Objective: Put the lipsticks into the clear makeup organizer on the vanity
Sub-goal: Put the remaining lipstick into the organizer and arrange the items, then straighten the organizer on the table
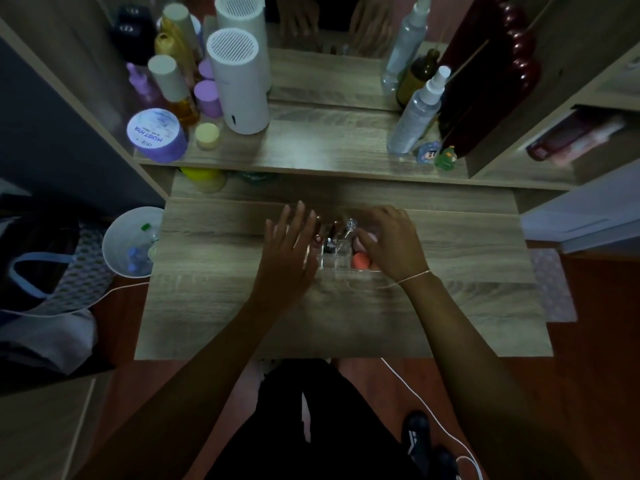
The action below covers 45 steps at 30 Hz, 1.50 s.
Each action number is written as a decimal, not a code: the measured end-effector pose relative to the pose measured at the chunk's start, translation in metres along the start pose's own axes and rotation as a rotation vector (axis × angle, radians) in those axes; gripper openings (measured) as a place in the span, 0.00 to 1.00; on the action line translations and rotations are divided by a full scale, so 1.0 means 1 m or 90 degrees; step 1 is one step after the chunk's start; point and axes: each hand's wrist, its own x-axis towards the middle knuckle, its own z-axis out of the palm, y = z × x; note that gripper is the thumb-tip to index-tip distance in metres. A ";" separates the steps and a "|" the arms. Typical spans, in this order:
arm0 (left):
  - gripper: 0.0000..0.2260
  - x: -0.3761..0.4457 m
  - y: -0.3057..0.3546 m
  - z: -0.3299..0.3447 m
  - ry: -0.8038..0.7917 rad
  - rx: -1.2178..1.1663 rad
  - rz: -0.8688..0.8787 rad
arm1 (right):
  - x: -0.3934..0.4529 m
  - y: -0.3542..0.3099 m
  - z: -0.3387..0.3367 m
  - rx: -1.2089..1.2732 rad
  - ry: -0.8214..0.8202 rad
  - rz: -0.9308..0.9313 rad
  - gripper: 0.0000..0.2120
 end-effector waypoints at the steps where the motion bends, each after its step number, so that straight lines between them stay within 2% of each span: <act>1: 0.25 -0.002 -0.003 -0.003 0.006 -0.010 -0.013 | -0.002 0.001 0.000 0.015 0.022 0.000 0.16; 5: 0.25 -0.021 -0.021 -0.009 0.049 -0.083 -0.097 | -0.030 0.012 0.002 0.104 0.192 0.031 0.14; 8: 0.27 -0.045 -0.039 -0.004 0.047 -0.110 -0.189 | -0.067 0.026 0.019 0.202 0.354 0.204 0.13; 9: 0.28 -0.053 -0.044 -0.001 0.028 -0.104 -0.214 | -0.078 0.030 0.027 0.226 0.354 0.269 0.15; 11: 0.28 -0.064 -0.049 0.007 -0.038 -0.060 -0.227 | -0.095 0.037 0.043 0.247 0.261 0.343 0.21; 13: 0.29 -0.071 -0.048 0.016 -0.105 -0.022 -0.206 | -0.103 0.041 0.056 0.244 0.168 0.352 0.22; 15: 0.29 -0.074 -0.045 0.023 -0.129 -0.022 -0.190 | -0.103 0.043 0.065 0.236 0.141 0.347 0.22; 22: 0.29 -0.071 -0.039 0.033 -0.124 -0.065 -0.188 | -0.080 0.041 0.078 0.303 0.160 0.365 0.12; 26: 0.30 -0.072 -0.039 0.034 -0.146 -0.055 -0.178 | -0.079 0.041 0.082 0.296 0.186 0.392 0.12; 31: 0.28 -0.075 -0.039 0.036 -0.120 -0.087 -0.169 | -0.079 0.037 0.082 0.291 0.194 0.414 0.12; 35: 0.23 -0.080 -0.042 0.033 -0.053 -0.149 -0.167 | -0.081 0.036 0.082 0.295 0.215 0.425 0.11; 38: 0.18 -0.073 -0.047 0.032 0.009 -0.188 -0.215 | -0.079 0.037 0.081 0.322 0.231 0.438 0.10; 45: 0.17 -0.064 -0.051 0.036 -0.006 -0.130 -0.219 | -0.077 0.039 0.083 0.336 0.231 0.460 0.10</act>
